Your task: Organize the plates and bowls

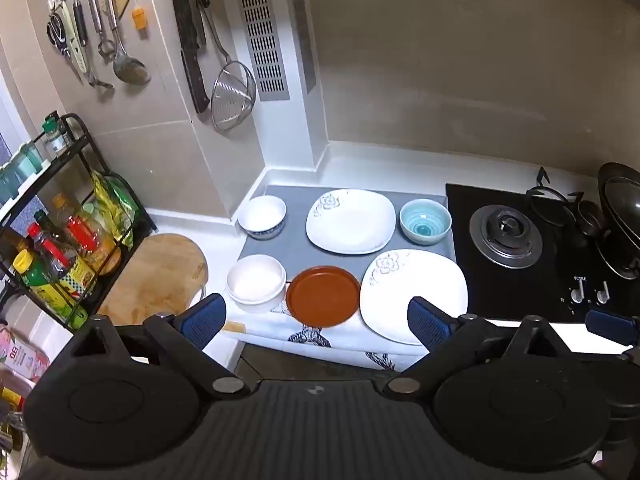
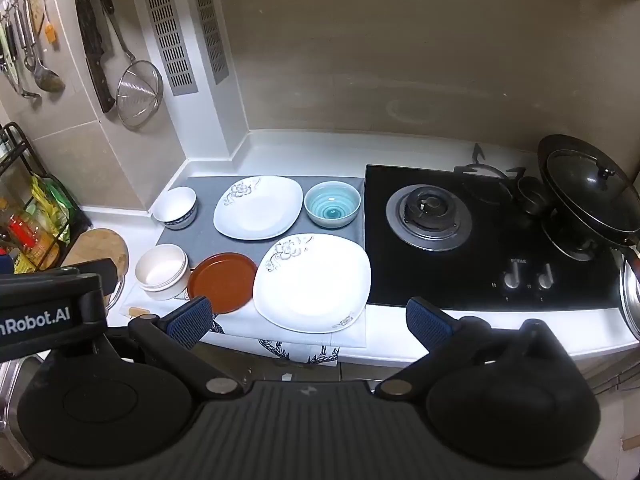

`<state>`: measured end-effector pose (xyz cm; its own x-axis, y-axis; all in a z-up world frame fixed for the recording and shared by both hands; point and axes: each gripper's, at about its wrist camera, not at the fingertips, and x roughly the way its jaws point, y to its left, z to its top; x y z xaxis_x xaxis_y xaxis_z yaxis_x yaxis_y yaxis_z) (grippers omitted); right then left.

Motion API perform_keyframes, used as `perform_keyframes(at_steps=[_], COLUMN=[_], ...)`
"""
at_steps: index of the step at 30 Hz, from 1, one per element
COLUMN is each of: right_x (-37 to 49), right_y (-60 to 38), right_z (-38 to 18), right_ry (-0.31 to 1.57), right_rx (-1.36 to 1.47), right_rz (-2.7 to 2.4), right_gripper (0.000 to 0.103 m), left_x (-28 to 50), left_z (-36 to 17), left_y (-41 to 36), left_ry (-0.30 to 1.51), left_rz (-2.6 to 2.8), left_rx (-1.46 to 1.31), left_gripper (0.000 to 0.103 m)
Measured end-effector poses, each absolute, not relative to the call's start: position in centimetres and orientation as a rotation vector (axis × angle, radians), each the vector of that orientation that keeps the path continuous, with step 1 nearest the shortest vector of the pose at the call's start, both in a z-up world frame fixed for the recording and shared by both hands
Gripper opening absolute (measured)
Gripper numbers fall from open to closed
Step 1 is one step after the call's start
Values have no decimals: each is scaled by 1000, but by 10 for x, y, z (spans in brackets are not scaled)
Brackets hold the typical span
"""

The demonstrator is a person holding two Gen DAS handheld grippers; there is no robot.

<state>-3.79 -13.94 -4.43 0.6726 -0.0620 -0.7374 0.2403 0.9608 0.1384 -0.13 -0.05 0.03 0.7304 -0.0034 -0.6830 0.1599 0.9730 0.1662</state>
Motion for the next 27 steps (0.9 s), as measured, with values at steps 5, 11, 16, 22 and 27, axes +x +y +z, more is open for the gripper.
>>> perform_keyframes(at_steps=[5,11,16,22,27], right_x=[-37,-46,-44,-46,-49], right_y=[-141,-139,-138,-136,-136], right_z=[-46,-47,-49,-52,-53], right_ry=[833,836,850,856,860], right_rx=[213,209,207,205,219], right_rz=[-175,-170,-163,-160,-161], right_gripper=[103,103,103,103,103], left_x=[-11,-2,-3,1,-2], left_z=[-1,-8,-9,-8,-9], left_y=[-2,-7,-6,-6,-5], left_ry=[752,814,823,845,840], left_rz=[-86,-100,-103,-101,-104], left_rx=[240,235,231,236,247], left_gripper=[98,98,98,98,98])
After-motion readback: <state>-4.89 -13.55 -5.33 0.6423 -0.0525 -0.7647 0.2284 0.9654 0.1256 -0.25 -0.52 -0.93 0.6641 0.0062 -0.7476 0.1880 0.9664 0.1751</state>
